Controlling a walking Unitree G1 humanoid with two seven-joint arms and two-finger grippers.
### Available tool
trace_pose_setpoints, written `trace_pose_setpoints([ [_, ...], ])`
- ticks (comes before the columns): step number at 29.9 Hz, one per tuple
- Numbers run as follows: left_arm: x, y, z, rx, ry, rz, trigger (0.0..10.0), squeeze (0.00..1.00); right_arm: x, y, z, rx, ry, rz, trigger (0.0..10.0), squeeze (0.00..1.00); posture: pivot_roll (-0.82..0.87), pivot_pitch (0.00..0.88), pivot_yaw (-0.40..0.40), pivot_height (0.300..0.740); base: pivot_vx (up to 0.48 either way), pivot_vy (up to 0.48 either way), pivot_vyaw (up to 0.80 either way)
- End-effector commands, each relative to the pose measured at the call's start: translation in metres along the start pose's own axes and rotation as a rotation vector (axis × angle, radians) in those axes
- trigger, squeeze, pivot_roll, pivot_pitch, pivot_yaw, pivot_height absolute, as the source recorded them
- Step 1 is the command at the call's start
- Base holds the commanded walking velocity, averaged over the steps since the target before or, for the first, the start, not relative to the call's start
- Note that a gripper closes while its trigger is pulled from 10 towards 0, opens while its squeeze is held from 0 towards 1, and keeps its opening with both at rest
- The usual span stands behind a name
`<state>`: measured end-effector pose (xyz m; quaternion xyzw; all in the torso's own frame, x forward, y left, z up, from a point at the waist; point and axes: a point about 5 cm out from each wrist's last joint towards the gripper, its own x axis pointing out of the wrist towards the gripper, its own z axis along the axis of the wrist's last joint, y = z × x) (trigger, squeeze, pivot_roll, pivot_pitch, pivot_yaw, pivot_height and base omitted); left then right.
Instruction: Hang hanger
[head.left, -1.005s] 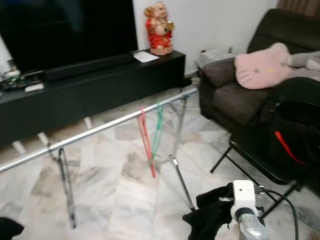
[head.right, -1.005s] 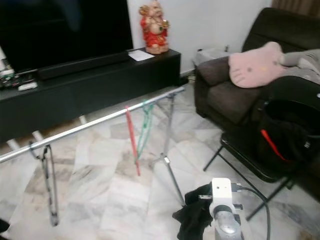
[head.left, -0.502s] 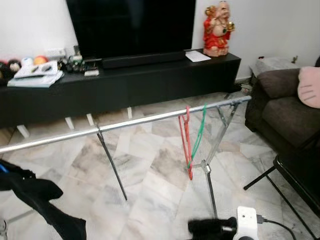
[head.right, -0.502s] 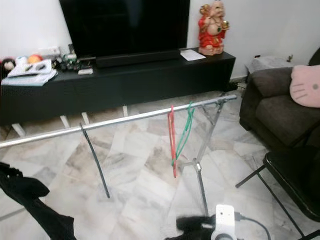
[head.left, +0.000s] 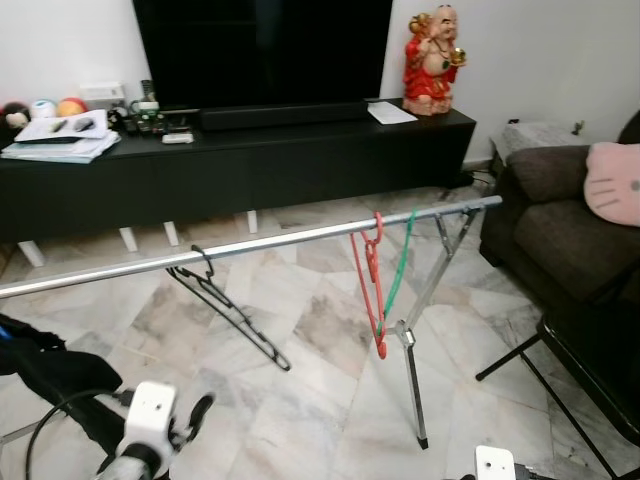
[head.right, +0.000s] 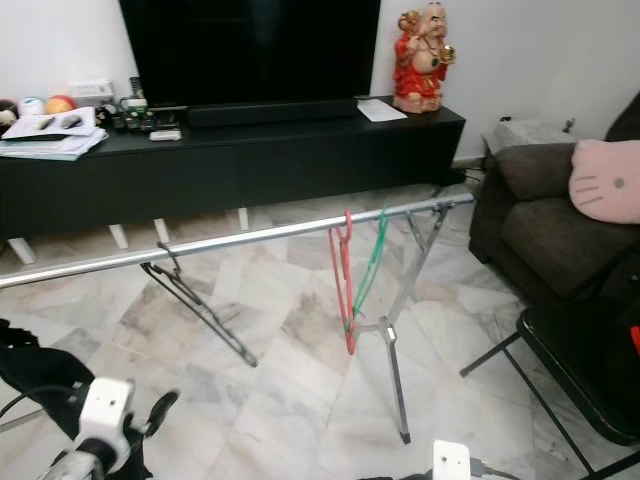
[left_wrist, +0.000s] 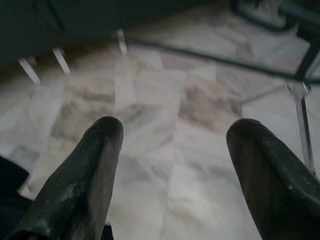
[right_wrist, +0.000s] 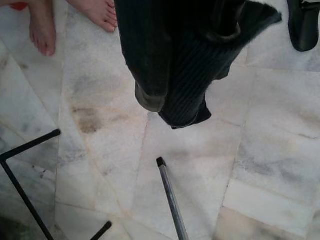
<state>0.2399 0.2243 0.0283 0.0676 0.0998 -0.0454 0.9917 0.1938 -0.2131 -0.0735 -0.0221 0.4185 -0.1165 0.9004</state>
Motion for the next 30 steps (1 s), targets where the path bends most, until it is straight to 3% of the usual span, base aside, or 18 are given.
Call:
trace_pose_setpoints([
  [1,0.002,-0.001,0.014,-0.018,-0.053,0.006,10.0,0.0,0.0,-0.001,-0.001,0.0,0.009,-0.008,10.0,0.0,0.11,0.0,-0.023,0.74,0.0,0.0,0.0],
  [3,0.005,-0.004,0.025,-0.039,-0.09,0.0,10.0,0.0,0.0,0.0,-0.001,-0.005,0.014,-0.007,10.0,0.0,0.12,0.0,-0.023,0.74,0.0,0.0,0.0],
  [7,0.021,-0.025,0.062,-0.062,-0.152,-0.072,10.0,0.0,0.0,-0.001,-0.003,-0.006,0.025,-0.012,10.0,0.0,0.11,0.0,-0.022,0.74,0.0,0.0,0.0],
  [14,0.051,-0.049,0.083,-0.021,-0.103,-0.133,10.0,0.0,0.0,-0.004,-0.004,-0.003,0.032,-0.019,10.0,0.0,0.09,0.0,-0.021,0.74,0.0,0.0,0.0],
  [22,0.078,-0.051,0.088,-0.02,0.038,0.033,10.0,0.0,-0.001,-0.004,-0.006,-0.001,0.036,-0.024,10.0,0.0,0.07,0.0,-0.014,0.74,0.0,0.0,0.0],
  [30,0.087,-0.041,0.091,-0.069,0.075,0.197,10.0,0.0,-0.001,-0.004,-0.006,-0.007,0.039,-0.023,10.0,0.0,0.08,0.0,-0.015,0.74,0.0,0.0,0.0],
])
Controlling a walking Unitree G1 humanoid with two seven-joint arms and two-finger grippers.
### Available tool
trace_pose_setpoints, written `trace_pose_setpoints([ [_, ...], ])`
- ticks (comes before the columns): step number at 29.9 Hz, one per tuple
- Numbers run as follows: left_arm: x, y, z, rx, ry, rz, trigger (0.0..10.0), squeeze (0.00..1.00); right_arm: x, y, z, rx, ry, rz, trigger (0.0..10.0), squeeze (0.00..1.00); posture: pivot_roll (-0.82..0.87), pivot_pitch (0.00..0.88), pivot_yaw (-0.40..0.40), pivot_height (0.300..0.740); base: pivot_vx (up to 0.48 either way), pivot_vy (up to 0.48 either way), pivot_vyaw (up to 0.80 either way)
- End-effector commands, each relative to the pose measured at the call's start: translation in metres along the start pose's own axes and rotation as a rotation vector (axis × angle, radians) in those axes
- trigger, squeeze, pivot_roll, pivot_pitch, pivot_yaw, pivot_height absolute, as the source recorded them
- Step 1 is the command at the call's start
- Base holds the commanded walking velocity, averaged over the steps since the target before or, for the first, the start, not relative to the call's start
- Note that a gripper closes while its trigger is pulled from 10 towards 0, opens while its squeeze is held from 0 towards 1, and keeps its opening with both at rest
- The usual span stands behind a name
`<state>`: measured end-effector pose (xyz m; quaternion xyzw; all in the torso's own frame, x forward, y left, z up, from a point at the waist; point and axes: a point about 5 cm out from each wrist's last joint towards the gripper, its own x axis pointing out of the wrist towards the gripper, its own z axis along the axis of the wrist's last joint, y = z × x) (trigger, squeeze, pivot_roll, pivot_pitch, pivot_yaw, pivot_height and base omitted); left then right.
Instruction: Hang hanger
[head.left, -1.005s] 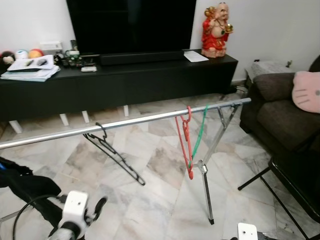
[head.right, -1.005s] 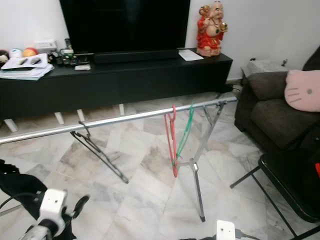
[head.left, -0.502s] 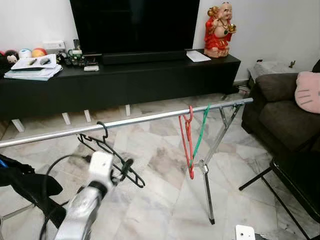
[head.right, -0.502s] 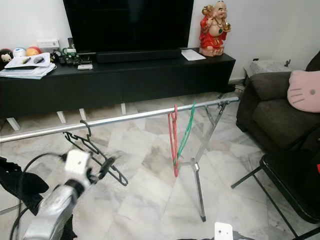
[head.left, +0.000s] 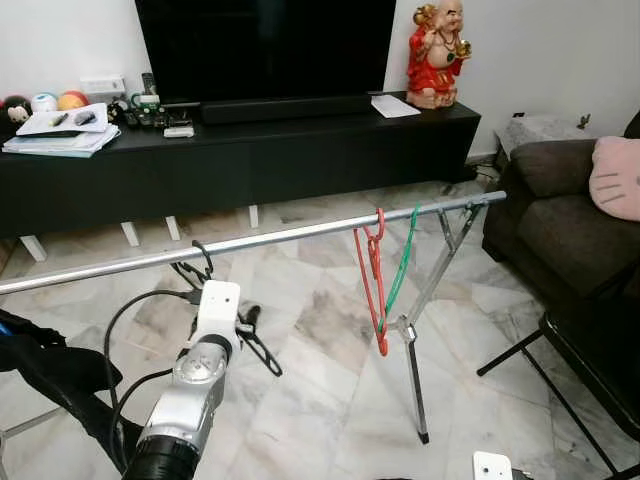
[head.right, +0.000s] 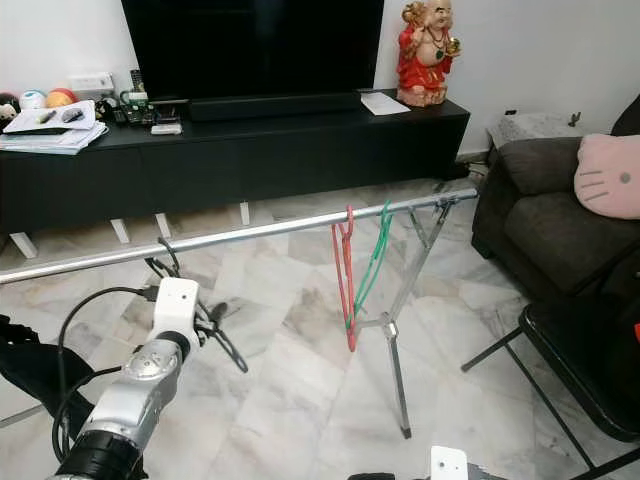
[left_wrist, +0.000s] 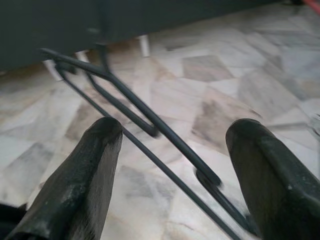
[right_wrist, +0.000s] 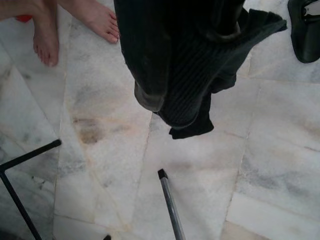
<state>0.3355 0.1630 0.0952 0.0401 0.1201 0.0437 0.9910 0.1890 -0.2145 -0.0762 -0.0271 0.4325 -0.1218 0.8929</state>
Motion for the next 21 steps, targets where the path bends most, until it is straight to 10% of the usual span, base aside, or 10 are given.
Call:
trace_pose_setpoints([
  [1,0.004,0.002,-0.001,-0.013,0.027,0.046,10.0,0.0,0.0,-0.001,-0.001,0.0,0.008,-0.007,10.0,0.0,0.07,0.0,-0.015,0.74,0.0,0.0,0.0],
  [21,0.026,-0.022,0.003,-0.054,0.083,0.083,10.0,0.0,0.0,0.0,0.0,-0.006,0.007,-0.008,10.0,0.0,0.03,0.0,-0.003,0.74,0.0,0.0,0.0],
])
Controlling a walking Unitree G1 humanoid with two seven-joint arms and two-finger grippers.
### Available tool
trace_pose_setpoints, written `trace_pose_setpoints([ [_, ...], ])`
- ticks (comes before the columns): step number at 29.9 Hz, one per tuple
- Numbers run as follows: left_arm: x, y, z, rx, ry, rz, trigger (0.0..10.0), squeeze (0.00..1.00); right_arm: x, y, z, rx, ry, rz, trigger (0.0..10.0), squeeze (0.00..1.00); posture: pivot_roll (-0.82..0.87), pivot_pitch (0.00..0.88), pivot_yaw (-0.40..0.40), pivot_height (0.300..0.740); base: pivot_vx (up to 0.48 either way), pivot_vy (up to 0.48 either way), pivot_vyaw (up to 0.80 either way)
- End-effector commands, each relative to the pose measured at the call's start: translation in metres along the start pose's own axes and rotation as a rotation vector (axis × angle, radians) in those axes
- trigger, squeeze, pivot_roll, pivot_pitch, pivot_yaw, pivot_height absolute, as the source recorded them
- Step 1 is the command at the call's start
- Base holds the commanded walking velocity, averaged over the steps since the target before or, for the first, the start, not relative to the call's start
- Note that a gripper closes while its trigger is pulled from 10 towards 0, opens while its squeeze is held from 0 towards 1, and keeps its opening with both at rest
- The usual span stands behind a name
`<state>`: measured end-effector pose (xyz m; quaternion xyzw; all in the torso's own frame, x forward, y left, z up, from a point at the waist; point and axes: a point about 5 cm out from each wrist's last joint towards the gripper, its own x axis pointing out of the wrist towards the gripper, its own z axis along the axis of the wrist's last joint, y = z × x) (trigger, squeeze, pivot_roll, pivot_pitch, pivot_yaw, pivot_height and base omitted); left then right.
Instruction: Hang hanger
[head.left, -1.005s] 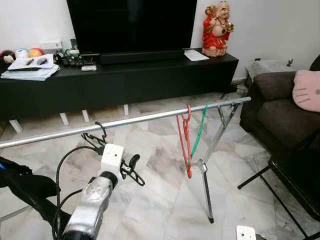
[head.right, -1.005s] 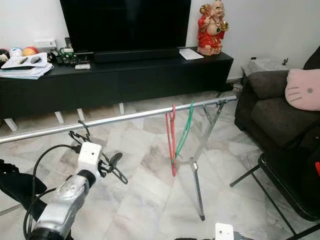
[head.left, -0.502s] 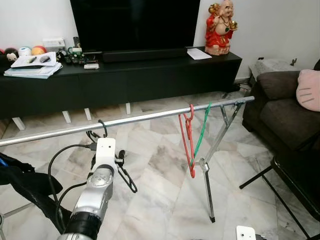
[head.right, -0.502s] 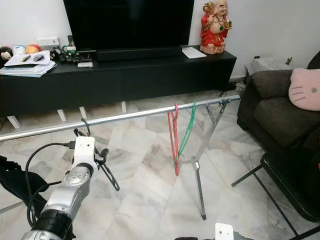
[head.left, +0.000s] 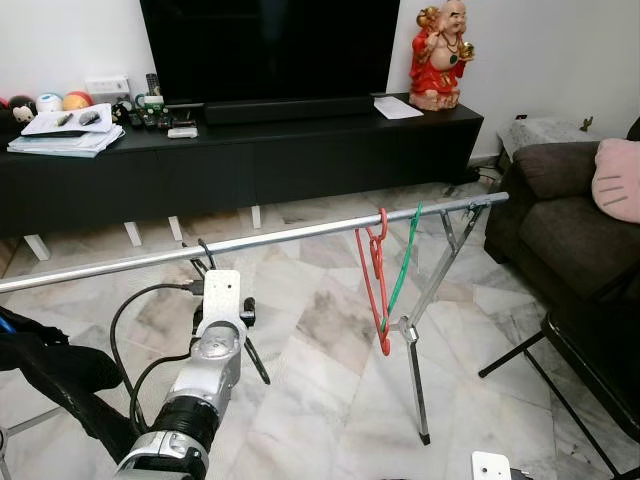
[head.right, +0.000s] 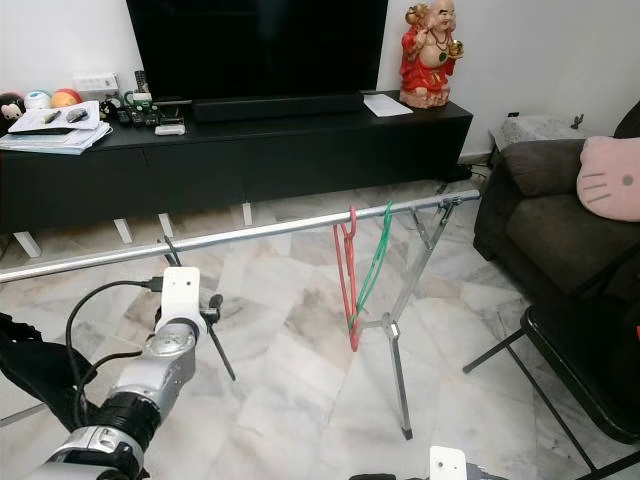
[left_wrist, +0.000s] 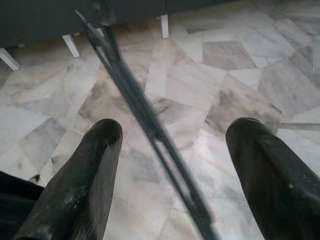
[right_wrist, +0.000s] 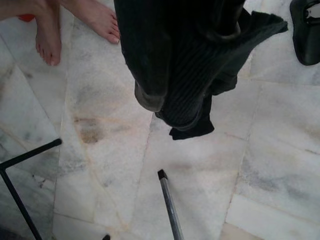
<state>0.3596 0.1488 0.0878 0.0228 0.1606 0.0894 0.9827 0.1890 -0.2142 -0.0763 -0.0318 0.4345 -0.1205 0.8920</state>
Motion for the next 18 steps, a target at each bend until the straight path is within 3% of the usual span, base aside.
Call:
trace_pose_setpoints([
  [1,0.001,-0.007,0.002,-0.017,0.003,-0.004,10.0,0.0,0.0,0.0,0.0,0.004,0.004,-0.006,10.0,0.0,0.03,0.0,-0.001,0.74,0.0,0.0,0.0],
  [10,0.004,-0.011,-0.002,0.011,0.015,0.022,10.0,0.0,-0.001,0.0,-0.003,0.009,0.004,-0.011,10.0,0.0,0.0,0.0,0.016,0.74,0.0,0.0,0.0],
  [11,0.004,-0.009,-0.001,0.021,0.012,0.041,0.0,0.0,-0.001,-0.001,-0.005,0.01,0.005,-0.012,10.0,0.0,0.0,0.0,0.019,0.74,0.0,0.0,0.0],
  [15,0.006,-0.002,-0.004,0.05,0.03,0.106,0.0,0.0,-0.002,-0.001,-0.008,0.013,0.008,-0.015,10.0,0.0,-0.01,0.0,0.024,0.74,0.0,0.0,0.0],
  [18,0.006,0.0,-0.006,0.047,0.045,0.128,1.4,0.0,-0.003,-0.001,-0.012,0.013,0.013,-0.016,10.0,0.0,-0.02,0.0,0.026,0.74,0.0,0.0,0.0],
])
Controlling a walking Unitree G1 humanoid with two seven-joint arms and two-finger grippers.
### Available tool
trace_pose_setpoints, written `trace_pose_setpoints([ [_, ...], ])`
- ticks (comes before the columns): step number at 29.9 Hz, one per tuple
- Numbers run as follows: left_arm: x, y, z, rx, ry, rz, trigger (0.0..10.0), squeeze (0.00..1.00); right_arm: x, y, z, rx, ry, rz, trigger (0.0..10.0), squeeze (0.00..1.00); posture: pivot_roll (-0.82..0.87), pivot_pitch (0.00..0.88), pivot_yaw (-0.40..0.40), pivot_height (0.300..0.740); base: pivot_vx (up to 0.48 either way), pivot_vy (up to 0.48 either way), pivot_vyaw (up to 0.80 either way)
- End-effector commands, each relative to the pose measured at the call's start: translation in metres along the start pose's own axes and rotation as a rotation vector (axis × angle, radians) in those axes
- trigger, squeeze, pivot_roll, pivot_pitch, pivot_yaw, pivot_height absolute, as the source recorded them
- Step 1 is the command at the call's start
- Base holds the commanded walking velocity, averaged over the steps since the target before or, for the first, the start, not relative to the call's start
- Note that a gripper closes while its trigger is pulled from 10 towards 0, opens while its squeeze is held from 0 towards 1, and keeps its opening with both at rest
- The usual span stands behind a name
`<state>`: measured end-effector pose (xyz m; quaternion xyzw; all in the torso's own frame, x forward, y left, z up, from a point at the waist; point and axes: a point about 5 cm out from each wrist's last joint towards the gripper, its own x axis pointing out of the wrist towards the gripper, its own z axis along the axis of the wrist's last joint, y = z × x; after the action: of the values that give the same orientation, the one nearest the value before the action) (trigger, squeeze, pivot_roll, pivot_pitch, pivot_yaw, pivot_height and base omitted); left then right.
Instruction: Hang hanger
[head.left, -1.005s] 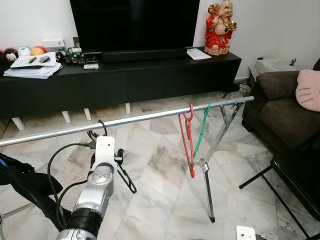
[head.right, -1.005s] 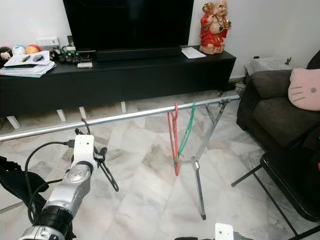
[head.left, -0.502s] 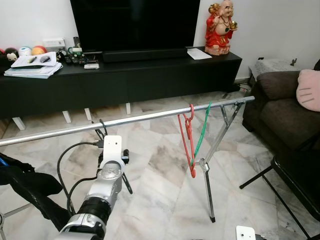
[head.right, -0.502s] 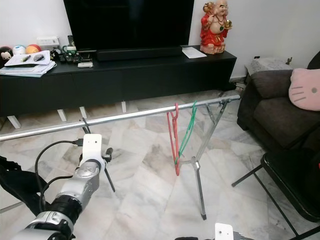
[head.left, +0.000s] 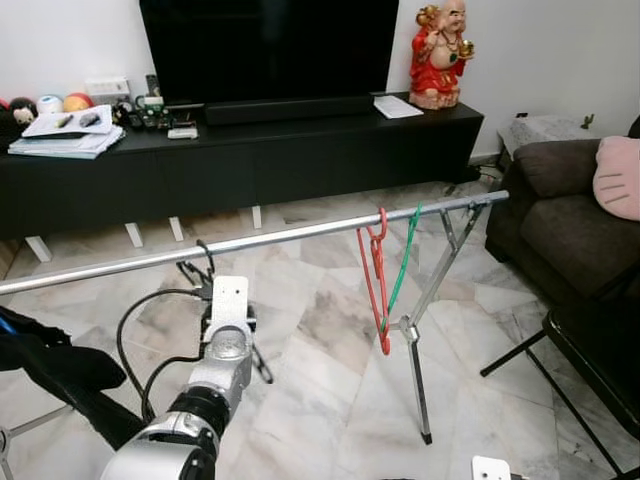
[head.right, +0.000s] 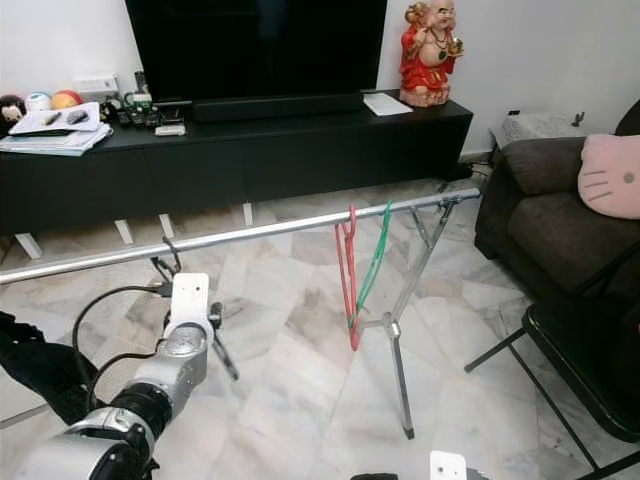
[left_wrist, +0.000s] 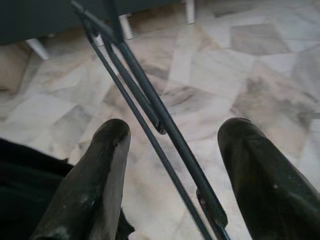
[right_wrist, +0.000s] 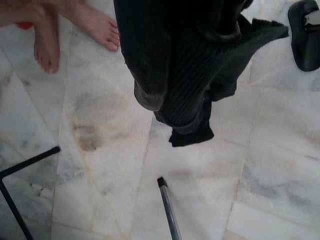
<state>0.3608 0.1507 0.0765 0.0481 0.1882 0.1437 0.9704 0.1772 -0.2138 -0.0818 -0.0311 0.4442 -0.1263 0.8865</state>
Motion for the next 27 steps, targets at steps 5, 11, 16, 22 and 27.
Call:
trace_pose_setpoints([
  [5,0.001,-0.001,0.004,-0.016,-0.011,0.017,10.0,0.0,-0.001,0.0,-0.002,0.008,-0.005,-0.005,10.0,0.0,-0.02,0.0,0.026,0.74,0.0,0.0,0.0],
  [11,0.001,0.0,0.002,-0.024,-0.005,0.035,10.0,0.0,-0.001,0.001,-0.004,0.005,-0.004,-0.003,10.0,0.0,-0.03,0.0,0.023,0.74,0.0,0.0,0.0],
  [16,0.0,-0.001,0.0,-0.053,-0.014,0.03,10.0,0.0,-0.002,0.0,-0.007,0.002,-0.003,-0.002,10.0,0.0,-0.04,0.0,0.023,0.74,0.0,0.0,0.0],
  [22,-0.002,-0.005,-0.004,-0.048,-0.003,0.018,10.0,0.0,-0.003,-0.001,-0.012,-0.002,0.0,-0.004,10.0,0.0,-0.06,0.0,0.022,0.74,0.0,0.0,0.0],
  [27,-0.002,-0.005,-0.007,-0.051,0.0,0.023,0.0,0.0,-0.004,-0.005,-0.015,-0.004,0.001,-0.01,10.0,0.0,-0.07,0.004,0.022,0.74,0.0,0.0,0.0],
])
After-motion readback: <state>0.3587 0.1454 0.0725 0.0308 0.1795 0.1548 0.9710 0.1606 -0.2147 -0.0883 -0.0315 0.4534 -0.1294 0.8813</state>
